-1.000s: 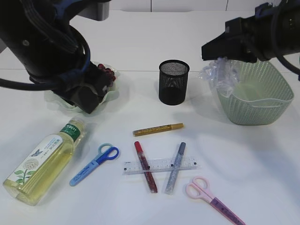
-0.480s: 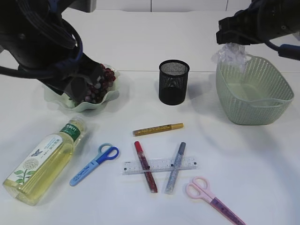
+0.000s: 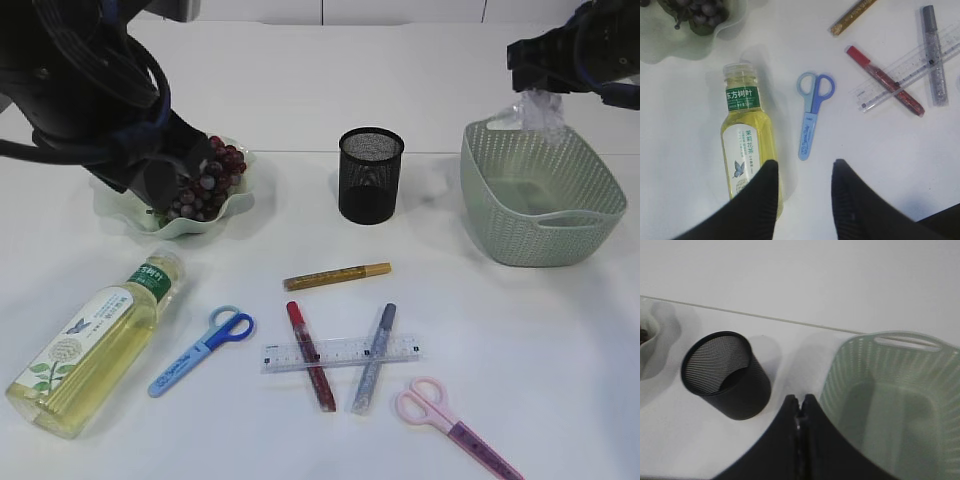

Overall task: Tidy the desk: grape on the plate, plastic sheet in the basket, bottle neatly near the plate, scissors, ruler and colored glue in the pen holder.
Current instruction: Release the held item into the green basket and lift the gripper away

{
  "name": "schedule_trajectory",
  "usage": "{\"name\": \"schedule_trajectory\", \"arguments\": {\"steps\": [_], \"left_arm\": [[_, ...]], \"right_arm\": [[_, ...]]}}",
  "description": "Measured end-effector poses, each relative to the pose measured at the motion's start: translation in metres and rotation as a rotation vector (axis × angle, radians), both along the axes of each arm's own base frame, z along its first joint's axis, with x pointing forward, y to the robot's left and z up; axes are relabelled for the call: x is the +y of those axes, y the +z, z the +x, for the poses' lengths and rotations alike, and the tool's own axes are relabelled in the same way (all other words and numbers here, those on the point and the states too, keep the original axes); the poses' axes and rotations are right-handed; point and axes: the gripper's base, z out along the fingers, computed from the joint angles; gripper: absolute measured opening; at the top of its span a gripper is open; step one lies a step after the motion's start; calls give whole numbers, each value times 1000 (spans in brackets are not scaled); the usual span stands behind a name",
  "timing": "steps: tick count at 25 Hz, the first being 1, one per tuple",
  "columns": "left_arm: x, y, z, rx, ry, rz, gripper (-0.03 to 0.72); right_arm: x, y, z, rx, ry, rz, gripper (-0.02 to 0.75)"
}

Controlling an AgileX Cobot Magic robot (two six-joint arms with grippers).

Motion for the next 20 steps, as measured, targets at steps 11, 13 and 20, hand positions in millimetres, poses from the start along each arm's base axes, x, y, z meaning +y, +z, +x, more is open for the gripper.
{"name": "schedule_trajectory", "arguments": {"steps": [11,13,20], "left_arm": [[0,1,2,-24,-3,5,268],[0,1,3,-32,-5,0,268],[-1,1,3,-41,-8,-5,268]], "right_arm": [[-32,-34,29,17,-36,-192,15],[-36,-42,32,31,-39,-208,15],[-49,-52,44,37,-72,-213,15]]}}
